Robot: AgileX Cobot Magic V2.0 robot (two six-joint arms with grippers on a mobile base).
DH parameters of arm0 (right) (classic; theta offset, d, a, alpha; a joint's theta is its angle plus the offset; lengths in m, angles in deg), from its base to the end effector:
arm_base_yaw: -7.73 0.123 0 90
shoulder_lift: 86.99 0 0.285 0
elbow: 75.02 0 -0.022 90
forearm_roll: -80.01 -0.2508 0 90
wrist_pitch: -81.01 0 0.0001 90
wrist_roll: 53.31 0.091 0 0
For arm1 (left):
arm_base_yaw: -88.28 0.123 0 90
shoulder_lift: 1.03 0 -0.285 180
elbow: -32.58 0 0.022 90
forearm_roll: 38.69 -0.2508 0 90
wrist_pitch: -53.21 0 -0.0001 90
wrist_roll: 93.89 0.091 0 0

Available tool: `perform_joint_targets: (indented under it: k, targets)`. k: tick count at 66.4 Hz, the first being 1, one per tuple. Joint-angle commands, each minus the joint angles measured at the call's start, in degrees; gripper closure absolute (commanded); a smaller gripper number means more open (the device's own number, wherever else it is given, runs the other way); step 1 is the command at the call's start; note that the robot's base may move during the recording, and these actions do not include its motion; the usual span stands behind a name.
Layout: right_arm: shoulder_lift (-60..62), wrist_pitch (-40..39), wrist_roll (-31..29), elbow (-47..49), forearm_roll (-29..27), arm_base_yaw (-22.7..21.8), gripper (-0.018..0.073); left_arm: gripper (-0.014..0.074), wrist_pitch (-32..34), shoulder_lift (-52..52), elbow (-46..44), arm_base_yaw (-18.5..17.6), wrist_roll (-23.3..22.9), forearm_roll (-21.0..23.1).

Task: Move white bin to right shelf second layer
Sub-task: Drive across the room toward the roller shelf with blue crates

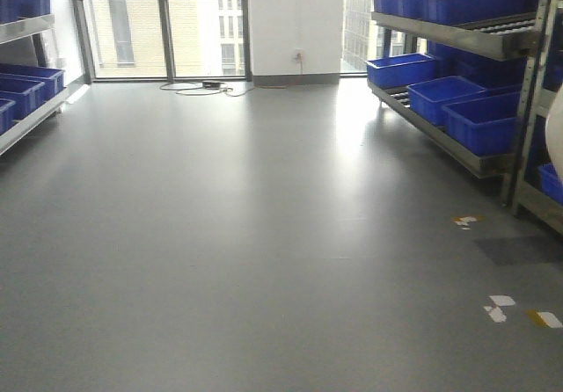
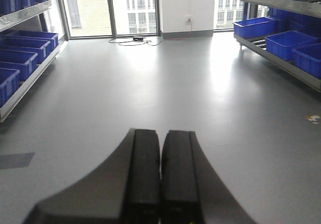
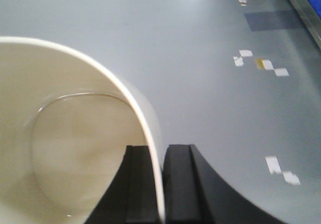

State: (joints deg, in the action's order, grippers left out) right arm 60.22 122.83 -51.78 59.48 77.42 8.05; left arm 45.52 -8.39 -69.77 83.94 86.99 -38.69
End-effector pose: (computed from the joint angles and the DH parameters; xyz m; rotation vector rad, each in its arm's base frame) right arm 0.0802 0.0032 0.3041 0.0392 2.0960 0.0714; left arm 0.0560 -0.0043 0.1989 0.0737 1.6164 -0.0466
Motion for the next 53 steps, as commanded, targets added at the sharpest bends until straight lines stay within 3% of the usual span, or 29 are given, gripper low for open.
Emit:
perform_joint_targets:
  k: [1,53]
  targets:
    - [-0.3,-5.1,0.1,1.7,-0.4,-0.4,0.0503,0.0512,4.9,0.9,2.1,-0.2,-0.2,0.0]
    - [-0.3,-5.1,0.1,1.7,-0.4,-0.4,0.0503,0.0512,4.9,0.9,2.1,-0.2,-0.2,0.0]
